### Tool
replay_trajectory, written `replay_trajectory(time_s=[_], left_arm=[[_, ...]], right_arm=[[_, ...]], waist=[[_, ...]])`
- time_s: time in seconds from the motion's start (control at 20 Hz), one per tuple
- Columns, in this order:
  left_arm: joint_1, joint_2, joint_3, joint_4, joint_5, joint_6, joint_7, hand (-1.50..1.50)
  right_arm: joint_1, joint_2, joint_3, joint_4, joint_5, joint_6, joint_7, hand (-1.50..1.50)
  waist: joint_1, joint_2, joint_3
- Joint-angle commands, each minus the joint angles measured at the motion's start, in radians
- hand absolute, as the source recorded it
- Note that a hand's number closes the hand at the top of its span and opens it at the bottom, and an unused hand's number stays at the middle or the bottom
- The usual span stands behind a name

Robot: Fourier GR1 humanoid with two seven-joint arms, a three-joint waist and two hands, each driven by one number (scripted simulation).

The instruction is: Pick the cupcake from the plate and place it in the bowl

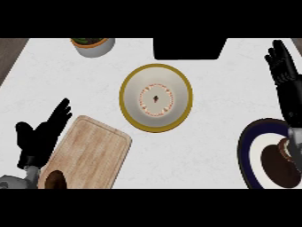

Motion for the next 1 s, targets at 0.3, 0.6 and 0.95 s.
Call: replay_trajectory(time_s=[0.3, 0.6, 0.95], left_arm=[[-0.139, 0.037, 0.171, -0.067, 0.003, 0.076, -0.108, 0.0], [-0.122, 0.062, 0.275, -0.06, 0.035, 0.068, -0.17, 0.0], [-0.089, 0.041, 0.268, -0.077, 0.012, 0.068, -0.185, 0.0]], right_arm=[[-0.032, -0.183, 0.235, -0.215, 0.127, 0.42, -0.166, -1.5], [0.496, -0.212, 0.137, -0.321, 0.094, 0.438, -0.691, -1.5], [0.684, -0.429, -0.133, -0.354, 0.214, 0.405, -0.832, -1.5]], waist=[[-0.01, -0.043, -0.03], [-0.069, -0.004, -0.019], [-0.057, -0.004, -0.021]])
